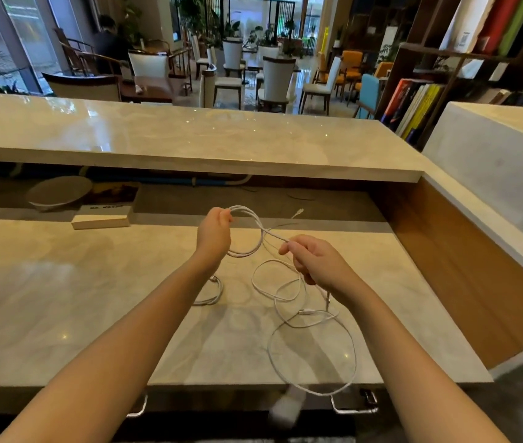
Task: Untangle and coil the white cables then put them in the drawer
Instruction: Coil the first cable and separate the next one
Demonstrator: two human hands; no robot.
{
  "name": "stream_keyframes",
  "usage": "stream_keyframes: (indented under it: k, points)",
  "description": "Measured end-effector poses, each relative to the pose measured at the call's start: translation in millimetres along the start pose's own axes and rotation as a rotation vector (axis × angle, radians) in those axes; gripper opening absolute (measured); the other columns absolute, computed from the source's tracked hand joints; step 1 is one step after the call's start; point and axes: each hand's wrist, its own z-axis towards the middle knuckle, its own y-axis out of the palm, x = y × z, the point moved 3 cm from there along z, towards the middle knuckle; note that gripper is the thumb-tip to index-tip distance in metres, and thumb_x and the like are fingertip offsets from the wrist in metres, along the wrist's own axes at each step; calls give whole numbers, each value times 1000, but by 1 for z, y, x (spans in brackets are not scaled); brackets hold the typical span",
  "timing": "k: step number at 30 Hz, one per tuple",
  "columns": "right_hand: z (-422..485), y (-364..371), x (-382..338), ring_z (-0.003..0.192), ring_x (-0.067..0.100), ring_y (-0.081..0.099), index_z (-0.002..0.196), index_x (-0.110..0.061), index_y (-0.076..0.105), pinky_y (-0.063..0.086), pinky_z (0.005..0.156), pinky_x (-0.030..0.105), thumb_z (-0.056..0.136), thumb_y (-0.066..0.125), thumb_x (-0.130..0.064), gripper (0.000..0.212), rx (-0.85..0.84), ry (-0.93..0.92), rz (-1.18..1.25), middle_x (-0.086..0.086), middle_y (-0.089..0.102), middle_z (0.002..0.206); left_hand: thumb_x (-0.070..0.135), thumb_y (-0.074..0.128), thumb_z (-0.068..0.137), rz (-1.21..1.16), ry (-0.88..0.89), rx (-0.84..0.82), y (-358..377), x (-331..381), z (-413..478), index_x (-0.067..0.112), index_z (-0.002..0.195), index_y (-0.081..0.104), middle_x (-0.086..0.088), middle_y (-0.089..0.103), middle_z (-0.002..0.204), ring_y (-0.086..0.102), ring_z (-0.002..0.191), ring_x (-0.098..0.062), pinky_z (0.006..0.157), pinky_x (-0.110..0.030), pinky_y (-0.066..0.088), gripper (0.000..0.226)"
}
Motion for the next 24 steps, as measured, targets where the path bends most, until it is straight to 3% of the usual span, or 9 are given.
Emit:
stream_keyframes:
  k: [2, 5, 8, 11, 13, 17, 20, 24]
  points:
    - [-4, -4, 7, 53, 7, 42, 86, -17, 61, 36, 55, 25, 98, 40, -22, 25, 23, -62, -189, -4, 46, 60, 21, 33, 100, -167, -76, -76, 3, 8, -2, 13, 86, 51, -2, 41, 68, 35, 57, -14, 52, -28, 32, 24]
    - [-6, -9, 24, 70, 16, 49, 85, -22, 63, 42, 69, 35, 97, 41, -25, 26, 36, -83, -358, 0, 56, 72, 17, 34, 100, -715, -293, -293, 10, 21, -12, 10, 80, 47, 1, 32, 59, 24, 44, -8, 40, -19, 23, 25]
    - [-3, -8, 31, 93, 17, 43, 97, -21, 71, 39, 81, 33, 96, 47, -28, 25, -12, -76, -638, 2, 52, 94, 22, 33, 102, -1061, -454, -461, 17, 28, -32, 7, 83, 48, 3, 34, 54, 26, 38, -6, 34, -15, 25, 28]
    - [-1, -7, 22, 86, 18, 57, 100, -11, 72, 45, 75, 31, 93, 54, -23, 23, 19, -40, -510, 6, 63, 92, 23, 33, 102, -1169, -493, -493, 19, 29, -46, 6, 87, 49, 2, 33, 59, 27, 40, -6, 34, -15, 27, 27]
    - [-4, -7, 14, 73, 17, 64, 96, -6, 72, 54, 70, 28, 90, 58, -14, 18, 52, 2, -204, 8, 69, 83, 21, 32, 102, -1164, -478, -479, 17, 30, -50, 6, 90, 49, 1, 34, 59, 28, 41, -6, 35, -16, 29, 25]
    - [-9, -4, -5, 79, 22, 69, 98, -7, 66, 59, 74, 28, 90, 56, -8, 13, 0, 32, 286, 13, 70, 86, 13, 33, 100, -972, -382, -415, 11, 34, -54, 5, 99, 49, 0, 35, 63, 28, 45, -7, 38, -16, 28, 18]
    - [-9, 1, -12, 81, 19, 71, 103, -10, 66, 58, 76, 29, 91, 58, -24, 20, 12, 12, 278, 8, 71, 87, 13, 30, 101, -682, -256, -352, 9, 36, -58, 5, 107, 50, -1, 36, 66, 29, 51, -9, 45, -18, 31, 22]
    - [-5, 14, -10, 75, 18, 69, 98, -7, 65, 57, 72, 28, 91, 57, -16, 14, 125, -23, 156, 7, 68, 82, 19, 30, 102, -350, -157, -232, 14, 33, -59, 10, 116, 53, -4, 39, 72, 35, 58, -12, 54, -23, 37, 29]
